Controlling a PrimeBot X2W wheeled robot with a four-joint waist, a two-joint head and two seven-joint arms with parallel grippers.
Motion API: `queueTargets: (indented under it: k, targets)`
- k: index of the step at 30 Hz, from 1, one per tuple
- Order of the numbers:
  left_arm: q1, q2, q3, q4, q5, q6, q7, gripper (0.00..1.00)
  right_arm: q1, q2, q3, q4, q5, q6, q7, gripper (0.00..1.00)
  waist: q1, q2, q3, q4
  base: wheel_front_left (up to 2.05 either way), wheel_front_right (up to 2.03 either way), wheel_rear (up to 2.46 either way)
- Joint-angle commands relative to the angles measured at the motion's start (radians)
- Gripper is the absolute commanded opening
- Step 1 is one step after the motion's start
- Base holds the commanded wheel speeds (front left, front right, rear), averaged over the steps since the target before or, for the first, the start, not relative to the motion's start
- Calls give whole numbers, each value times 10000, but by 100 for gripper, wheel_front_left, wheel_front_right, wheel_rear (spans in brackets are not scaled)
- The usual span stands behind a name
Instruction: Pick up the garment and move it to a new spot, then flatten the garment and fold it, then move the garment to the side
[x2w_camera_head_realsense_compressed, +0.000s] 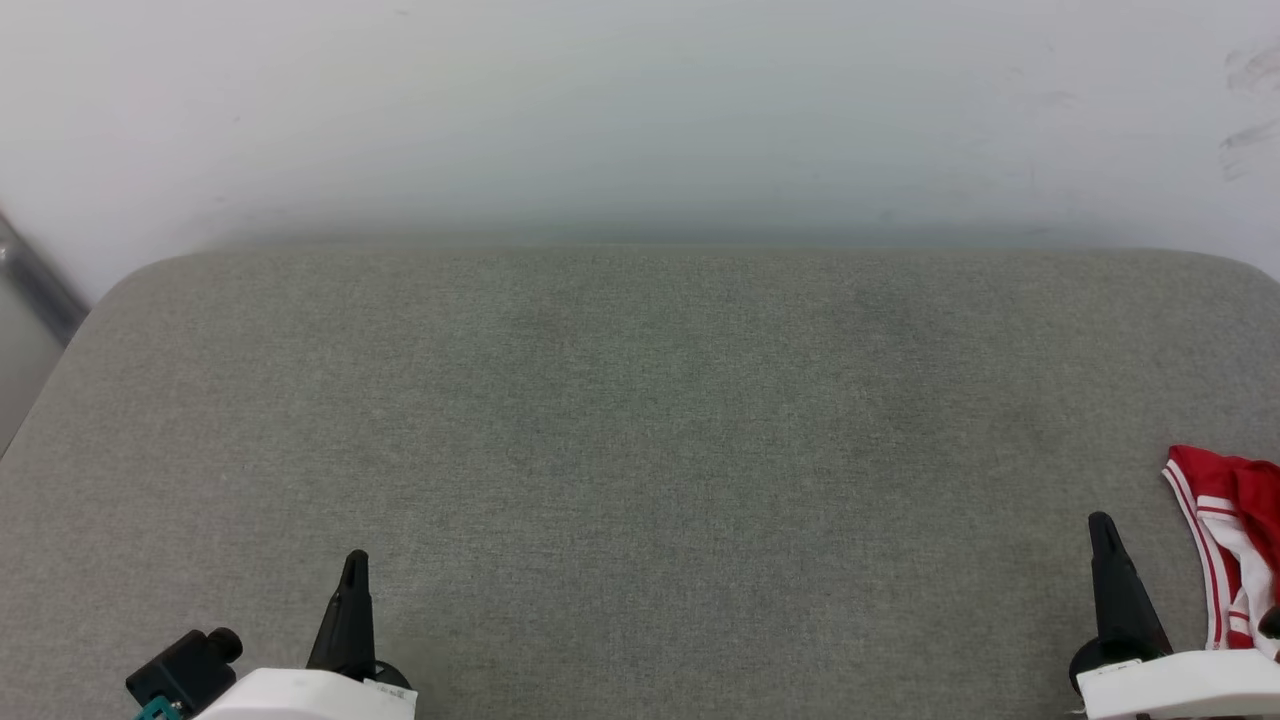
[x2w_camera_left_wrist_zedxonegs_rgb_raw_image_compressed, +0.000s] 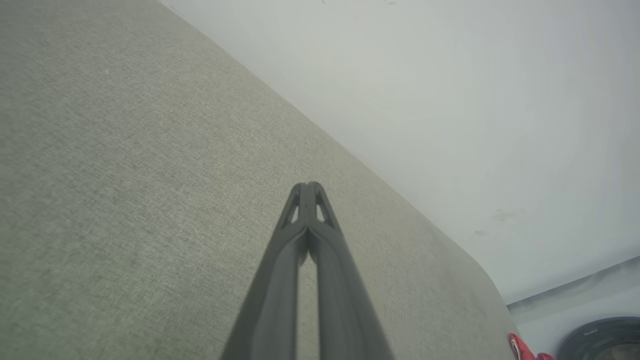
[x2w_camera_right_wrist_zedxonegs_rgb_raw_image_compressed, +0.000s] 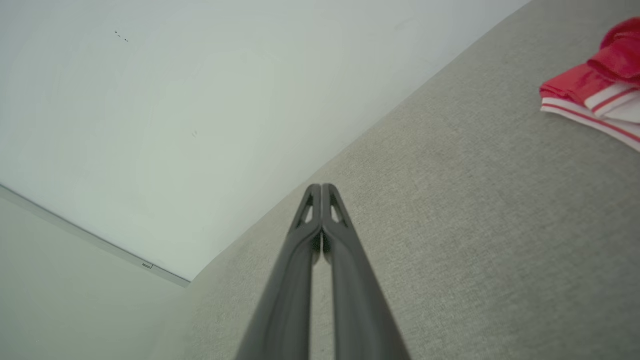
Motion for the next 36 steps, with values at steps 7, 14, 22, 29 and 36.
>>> queueTargets:
  k: [7,14,22,29,36]
  targets:
    - [-470,59,124,71,-1237,-151,253,0,-409,-104,6,77,1167,-2,262,0,0,-1,13,-14,0,0,0]
    - [-602,68,190,184,-2020,-230,431,0,-554,-107,8,189,1897,-2,446,0,0,-1,23,-25,0,0,0]
    - [-778,72,278,325,-2978,-332,653,0,-729,-108,5,331,2806,-3,673,0,0,-1,36,-39,0,0,0]
    - [-921,71,356,448,-3762,-410,839,0,-887,-106,-2,452,3547,-3,870,0,0,-1,47,-52,0,0,0]
    - [-1079,65,426,555,-4498,-485,1020,0,-1006,-101,-10,559,4240,-3,1049,0,0,-1,59,-64,0,0,0]
